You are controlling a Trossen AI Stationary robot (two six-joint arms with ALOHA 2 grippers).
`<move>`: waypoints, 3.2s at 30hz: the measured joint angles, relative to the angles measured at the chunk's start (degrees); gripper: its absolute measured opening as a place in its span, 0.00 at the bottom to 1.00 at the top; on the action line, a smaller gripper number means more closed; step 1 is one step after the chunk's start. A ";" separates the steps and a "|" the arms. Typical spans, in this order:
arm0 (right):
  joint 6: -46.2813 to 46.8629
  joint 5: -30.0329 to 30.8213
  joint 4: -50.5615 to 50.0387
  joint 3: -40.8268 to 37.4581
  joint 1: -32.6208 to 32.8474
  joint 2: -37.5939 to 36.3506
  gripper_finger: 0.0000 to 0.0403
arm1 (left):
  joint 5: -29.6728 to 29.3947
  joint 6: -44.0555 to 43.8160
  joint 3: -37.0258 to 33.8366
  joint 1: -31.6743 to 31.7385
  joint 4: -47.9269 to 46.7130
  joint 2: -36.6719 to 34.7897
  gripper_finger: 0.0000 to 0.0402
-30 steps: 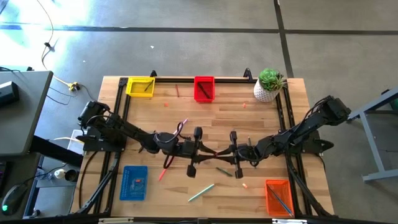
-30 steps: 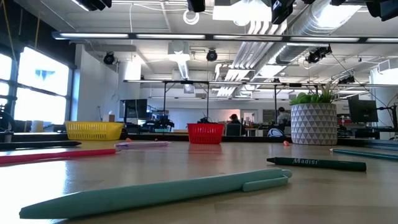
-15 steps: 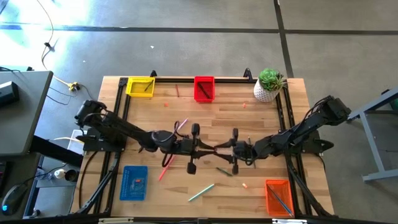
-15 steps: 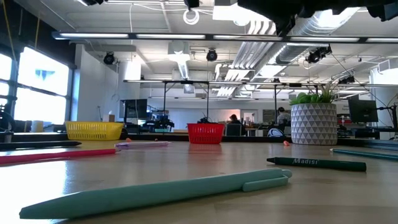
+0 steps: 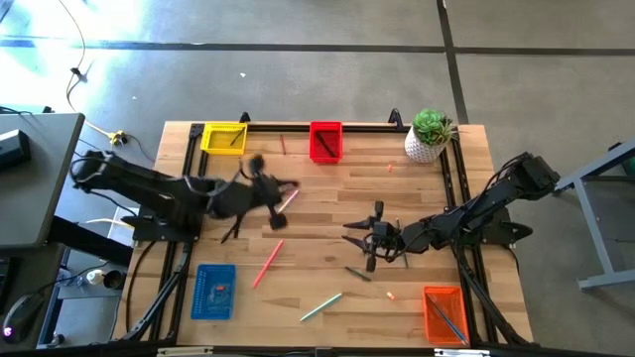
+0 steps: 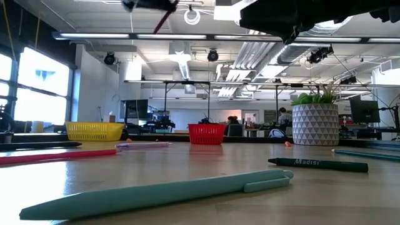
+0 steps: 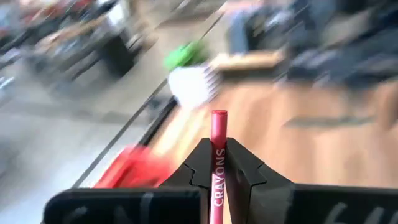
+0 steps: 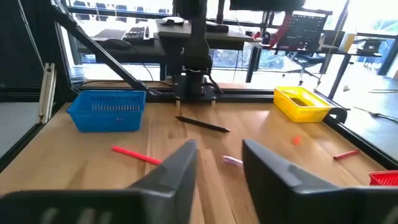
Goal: Sort crayons/erasers/pens/pencils in bins
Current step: Put the bottom red crayon into the yellow bin, then put the top right orange eraser into the blue bin
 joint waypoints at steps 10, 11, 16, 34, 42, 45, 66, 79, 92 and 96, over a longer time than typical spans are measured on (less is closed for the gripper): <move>2.68 0.77 -0.08 0.00 -0.03 0.00 0.05 | -2.25 -0.89 -0.20 26.97 -21.96 -3.21 0.01; 3.16 1.12 -0.19 0.00 0.00 -0.02 0.05 | -1.57 0.66 -0.22 30.04 -22.00 -2.70 0.01; 4.53 3.29 -0.66 0.00 0.74 0.00 0.03 | 6.20 5.12 -0.28 45.09 -19.77 -0.24 0.01; 6.46 7.51 -0.47 0.00 1.26 0.00 0.00 | 21.69 8.33 -0.31 66.88 -8.82 20.27 0.01; 5.19 7.52 -0.46 0.00 1.23 0.00 0.00 | 21.62 5.71 -0.31 67.30 -12.88 19.98 0.01; 4.94 7.49 -0.46 0.00 1.23 0.00 0.00 | 21.64 5.05 -0.31 67.19 -13.80 19.98 0.01; 4.48 7.28 -0.45 0.02 1.23 0.00 0.00 | 20.89 0.51 -0.31 66.58 -16.02 23.77 0.06; 4.44 7.27 -0.45 0.02 1.23 0.00 0.00 | 19.27 3.39 -0.31 65.57 -16.30 20.08 0.25; 2.97 7.26 -0.91 0.02 1.23 -0.01 0.00 | 30.21 4.22 -0.31 55.88 -12.78 4.51 0.11; 2.47 7.43 -1.77 0.02 1.19 0.00 0.00 | 35.76 4.61 -1.37 49.08 -9.94 0.22 0.06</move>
